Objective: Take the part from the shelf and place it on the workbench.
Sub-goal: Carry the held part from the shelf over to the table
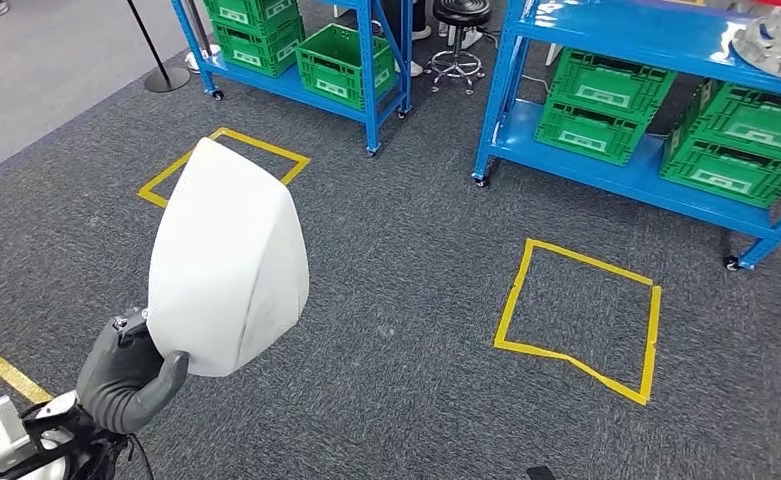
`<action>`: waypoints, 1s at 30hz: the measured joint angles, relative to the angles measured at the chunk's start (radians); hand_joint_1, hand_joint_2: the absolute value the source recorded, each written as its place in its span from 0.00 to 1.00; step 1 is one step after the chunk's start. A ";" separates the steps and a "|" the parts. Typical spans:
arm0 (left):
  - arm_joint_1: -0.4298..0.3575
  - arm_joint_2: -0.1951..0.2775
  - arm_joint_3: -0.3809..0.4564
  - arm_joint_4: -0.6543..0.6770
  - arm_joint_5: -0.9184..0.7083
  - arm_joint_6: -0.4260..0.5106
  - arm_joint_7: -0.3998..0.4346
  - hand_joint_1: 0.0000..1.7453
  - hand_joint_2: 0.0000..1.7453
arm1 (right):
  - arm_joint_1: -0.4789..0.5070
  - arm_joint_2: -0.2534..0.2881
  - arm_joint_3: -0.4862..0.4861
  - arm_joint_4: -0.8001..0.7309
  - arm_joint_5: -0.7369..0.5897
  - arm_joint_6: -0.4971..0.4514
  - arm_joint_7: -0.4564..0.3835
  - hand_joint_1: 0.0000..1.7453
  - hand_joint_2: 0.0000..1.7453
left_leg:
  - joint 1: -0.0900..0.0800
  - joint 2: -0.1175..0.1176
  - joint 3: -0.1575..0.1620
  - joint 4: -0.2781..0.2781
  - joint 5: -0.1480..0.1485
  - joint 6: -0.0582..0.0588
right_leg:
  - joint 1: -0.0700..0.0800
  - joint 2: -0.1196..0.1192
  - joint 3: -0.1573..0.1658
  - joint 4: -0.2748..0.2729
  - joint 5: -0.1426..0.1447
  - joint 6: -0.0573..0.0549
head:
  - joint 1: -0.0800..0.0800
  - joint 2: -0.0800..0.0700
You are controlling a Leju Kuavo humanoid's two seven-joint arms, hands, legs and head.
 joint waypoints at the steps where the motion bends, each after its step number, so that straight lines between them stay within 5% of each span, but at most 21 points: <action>1: -0.004 0.013 -0.004 0.000 0.004 0.004 0.003 1.00 1.00 | 0.001 0.004 0.000 0.000 0.004 0.000 -0.005 0.00 0.00 | -0.001 0.028 -0.012 0.023 -0.015 -0.004 | -0.002 -0.012 0.003 -0.004 0.004 -0.007 | -0.002 0.000; 3: -0.006 0.037 -0.006 0.000 0.000 0.020 0.004 1.00 1.00 | 0.007 0.007 0.000 0.000 0.019 0.002 -0.012 0.00 0.00 | -0.001 0.095 -0.058 0.122 -0.071 -0.012 | -0.002 -0.035 0.004 -0.008 0.006 -0.016 | -0.006 0.000; 5: 0.002 0.055 -0.004 -0.003 -0.012 0.037 0.001 1.00 1.00 | 0.013 0.008 0.000 0.000 0.035 0.006 -0.016 0.00 0.00 | 0.002 0.117 -0.108 0.232 -0.117 -0.020 | -0.001 -0.063 0.003 -0.007 0.005 -0.018 | -0.007 0.000; 6: 0.009 0.063 0.000 -0.004 -0.017 0.044 0.000 1.00 1.00 | 0.013 0.008 0.000 0.000 0.039 0.007 -0.018 0.00 0.00 | 0.003 0.120 -0.113 0.248 -0.116 -0.023 | -0.001 -0.078 0.003 -0.007 0.004 -0.018 | -0.007 0.000; 8: 0.019 0.077 0.013 -0.007 -0.021 0.056 -0.001 1.00 1.00 | 0.011 0.009 0.001 0.000 0.045 0.009 -0.023 0.00 0.00 | 0.004 0.135 -0.067 0.172 -0.069 -0.023 | -0.001 -0.105 0.006 -0.007 0.002 -0.014 | -0.007 0.000; 10: 0.024 0.089 0.033 -0.012 -0.019 0.068 -0.001 1.00 1.00 | 0.008 0.010 0.003 0.000 0.054 0.013 -0.029 0.00 0.00 | 0.001 0.187 0.008 0.041 -0.028 -0.016 | 0.003 -0.130 0.013 -0.006 -0.004 -0.006 | -0.006 0.000; 12: 0.039 0.098 0.058 -0.023 -0.017 0.081 0.000 1.00 1.00 | 0.006 0.011 0.007 0.000 0.066 0.018 -0.038 0.00 0.00 | -0.006 0.215 0.038 -0.017 -0.020 -0.005 | 0.007 -0.151 0.023 -0.009 -0.011 0.006 | -0.005 0.000; 14: 0.075 0.106 0.087 -0.043 -0.023 0.097 0.000 1.00 1.00 | 0.004 0.011 0.015 0.000 0.079 0.022 -0.047 0.00 0.00 | -0.007 0.190 0.040 -0.020 -0.017 0.007 | 0.006 -0.171 0.033 -0.014 -0.015 0.019 | -0.004 0.000; 15: 0.100 0.108 0.104 -0.059 -0.032 0.106 0.000 1.00 1.00 | 0.003 0.011 0.019 0.000 0.085 0.023 -0.051 0.00 0.00 | -0.006 0.177 0.043 -0.024 -0.014 0.013 | 0.004 -0.161 0.036 -0.010 -0.022 0.025 | -0.003 0.000; 17: 0.148 0.106 0.133 -0.092 -0.056 0.122 -0.001 1.00 1.00 | 0.003 0.010 0.026 0.000 0.091 0.026 -0.057 0.00 0.00 | 0.000 0.153 0.048 -0.033 -0.006 0.027 | 0.000 -0.107 0.015 0.047 -0.063 0.033 | -0.001 0.000; 19: 0.187 0.093 0.146 -0.119 -0.083 0.129 0.006 1.00 1.00 | 0.007 0.010 0.030 0.000 0.090 0.027 -0.057 0.00 0.00 | -0.001 0.126 0.043 -0.033 -0.002 0.035 | -0.001 -0.051 -0.043 0.174 -0.128 0.034 | 0.001 0.000; 21: 0.212 0.072 0.150 -0.134 -0.103 0.129 0.021 1.00 1.00 | 0.011 0.010 0.030 0.000 0.081 0.027 -0.054 0.00 0.00 | -0.003 0.093 0.038 -0.030 -0.001 0.037 | 0.001 -0.036 -0.092 0.266 -0.152 0.033 | 0.002 0.000; 22: 0.217 0.063 0.150 -0.137 -0.109 0.126 0.027 1.00 1.00 | 0.012 0.010 0.030 0.000 0.075 0.027 -0.052 0.00 0.00 | -0.004 0.079 0.037 -0.028 0.000 0.037 | 0.002 -0.033 -0.099 0.272 -0.142 0.031 | 0.002 0.000; 26: 0.190 0.029 0.149 -0.127 -0.114 0.092 0.048 1.00 1.00 | 0.008 0.006 0.027 0.000 0.041 0.018 -0.045 0.00 0.00 | -0.005 0.025 0.032 -0.017 0.002 0.030 | 0.005 0.009 -0.011 0.063 -0.032 0.018 | 0.002 0.000; 28: 0.160 0.011 0.145 -0.112 -0.113 0.076 0.057 1.00 1.00 | 0.004 0.003 0.023 0.000 0.027 0.015 -0.045 0.00 0.00 | -0.006 0.001 0.026 -0.016 0.003 0.018 | 0.010 0.027 0.015 -0.005 -0.015 0.010 | 0.003 0.000; 30: 0.137 -0.001 0.140 -0.097 -0.111 0.069 0.061 1.00 1.00 | -0.001 0.002 0.019 0.000 0.020 0.014 -0.052 0.00 0.00 | -0.004 -0.015 0.019 -0.023 0.007 0.004 | 0.013 0.011 0.014 -0.010 -0.010 -0.002 | 0.004 0.000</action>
